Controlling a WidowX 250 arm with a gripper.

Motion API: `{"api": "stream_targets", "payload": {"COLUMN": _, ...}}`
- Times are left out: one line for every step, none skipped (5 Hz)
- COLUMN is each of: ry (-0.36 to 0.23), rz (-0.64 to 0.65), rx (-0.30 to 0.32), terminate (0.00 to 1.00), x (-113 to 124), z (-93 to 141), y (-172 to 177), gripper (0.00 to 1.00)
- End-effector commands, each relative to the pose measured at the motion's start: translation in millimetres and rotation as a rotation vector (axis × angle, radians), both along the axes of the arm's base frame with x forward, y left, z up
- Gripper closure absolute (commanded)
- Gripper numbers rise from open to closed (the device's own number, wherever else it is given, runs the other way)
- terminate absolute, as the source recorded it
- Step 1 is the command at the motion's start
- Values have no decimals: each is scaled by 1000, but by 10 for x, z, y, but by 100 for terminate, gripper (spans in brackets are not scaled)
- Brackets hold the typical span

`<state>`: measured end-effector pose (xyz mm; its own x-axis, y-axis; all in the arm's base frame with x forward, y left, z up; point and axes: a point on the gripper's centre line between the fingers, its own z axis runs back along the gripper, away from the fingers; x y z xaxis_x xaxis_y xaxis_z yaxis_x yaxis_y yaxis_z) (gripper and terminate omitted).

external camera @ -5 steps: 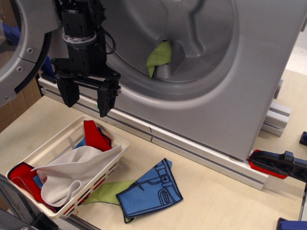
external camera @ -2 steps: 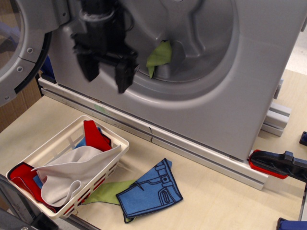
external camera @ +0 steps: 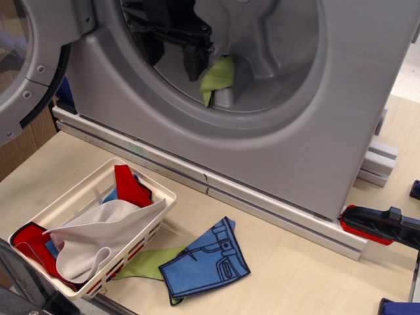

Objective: Take clothes out of laundry machine

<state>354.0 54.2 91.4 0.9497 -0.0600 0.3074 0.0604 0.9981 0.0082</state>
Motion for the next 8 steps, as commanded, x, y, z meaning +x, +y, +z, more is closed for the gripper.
{"api": "stream_targets", "payload": {"ry": -103, "rz": -78, "rx": -14, "terminate": 0, "x": 421, "z": 0, "y": -94, "gripper": 0}}
{"api": "stream_targets", "payload": {"ry": -113, "rz": -121, "rx": -63, "terminate": 0, "x": 527, "z": -71, "y": -139, "gripper": 0}}
{"api": "stream_targets", "payload": {"ry": -133, "rz": -131, "rx": -122, "terminate": 0, "x": 563, "z": -86, "y": -141, "gripper": 0}}
{"api": "stream_targets", "payload": {"ry": -136, "rz": -161, "rx": -196, "terminate": 0, "x": 585, "z": -136, "y": -180, "gripper": 0}}
{"api": "stream_targets", "payload": {"ry": -124, "rz": -153, "rx": -182, "terminate": 0, "x": 570, "z": -166, "y": -197, "gripper": 100}}
{"api": "stream_targets", "payload": {"ry": -130, "rz": -135, "rx": -175, "terminate": 0, "x": 550, "z": -165, "y": -179, "gripper": 100}}
{"api": "stream_targets", "payload": {"ry": -170, "rz": -100, "rx": -194, "terminate": 0, "x": 475, "z": -122, "y": -125, "gripper": 100}}
{"api": "stream_targets", "payload": {"ry": -204, "rz": -10, "rx": -175, "terminate": 0, "x": 377, "z": -73, "y": -91, "gripper": 100}}
